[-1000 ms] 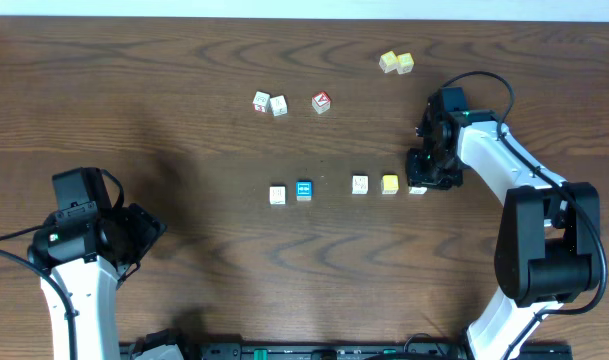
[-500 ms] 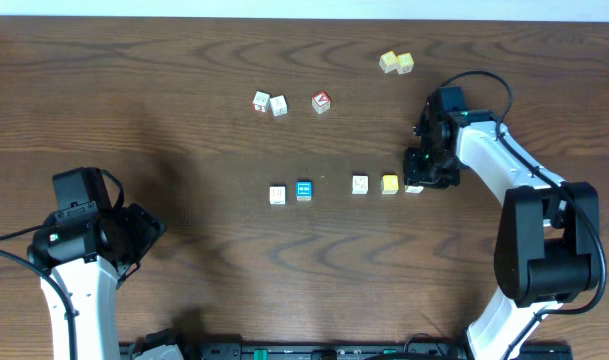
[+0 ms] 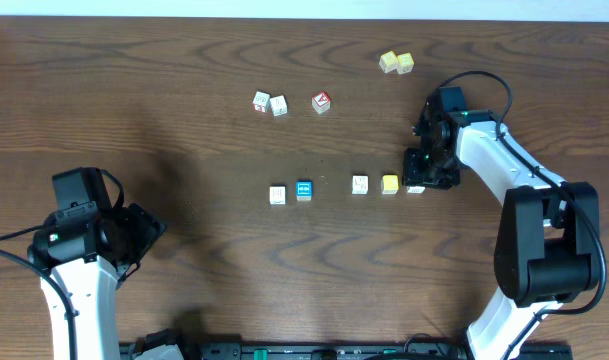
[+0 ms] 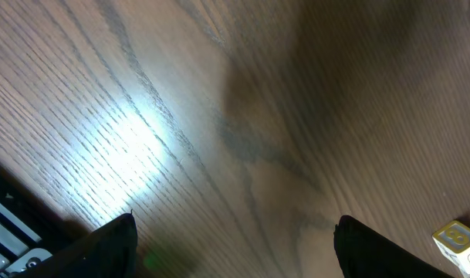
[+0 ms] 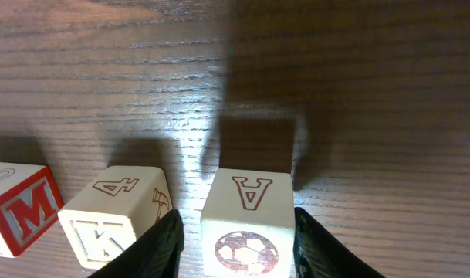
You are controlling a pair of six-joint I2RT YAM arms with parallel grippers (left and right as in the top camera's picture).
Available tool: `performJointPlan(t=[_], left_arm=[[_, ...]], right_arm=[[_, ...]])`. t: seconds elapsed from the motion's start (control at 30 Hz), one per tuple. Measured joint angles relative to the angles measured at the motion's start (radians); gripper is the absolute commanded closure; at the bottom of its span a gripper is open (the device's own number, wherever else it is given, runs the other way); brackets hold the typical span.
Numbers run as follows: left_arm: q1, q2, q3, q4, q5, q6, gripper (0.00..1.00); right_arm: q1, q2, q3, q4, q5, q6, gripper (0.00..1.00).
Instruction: Lift 5 blocks
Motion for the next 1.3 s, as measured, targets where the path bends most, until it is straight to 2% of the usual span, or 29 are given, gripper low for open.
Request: performJointPlan(t=[0.47, 0.83, 1.07, 1.17, 1.3], left_arm=[[0.000, 0.000, 0.000, 0.000, 0.000, 0.000, 0.18], [0.000, 0.001, 0.000, -0.002, 0.000, 0.000, 0.18], [0.000, 0.001, 0.000, -0.001, 0.000, 0.000, 0.18], [0.000, 0.001, 0.000, -0.001, 0.000, 0.000, 0.18], [0.000, 0.001, 0.000, -0.002, 0.000, 0.000, 0.18]], right_arm=[[0.000, 0.000, 0.084, -0.120, 0.000, -0.009, 0.54], [0.009, 0.000, 0.422, -0.446, -0.058, -0.015, 0.53], [0.151, 0.000, 0.462, -0.394, -0.175, -0.003, 0.32], [0.244, 0.000, 0.457, -0.310, -0.180, 0.032, 0.32], [0.381, 0.009, 0.440, -0.226, -0.105, 0.163, 0.31]])
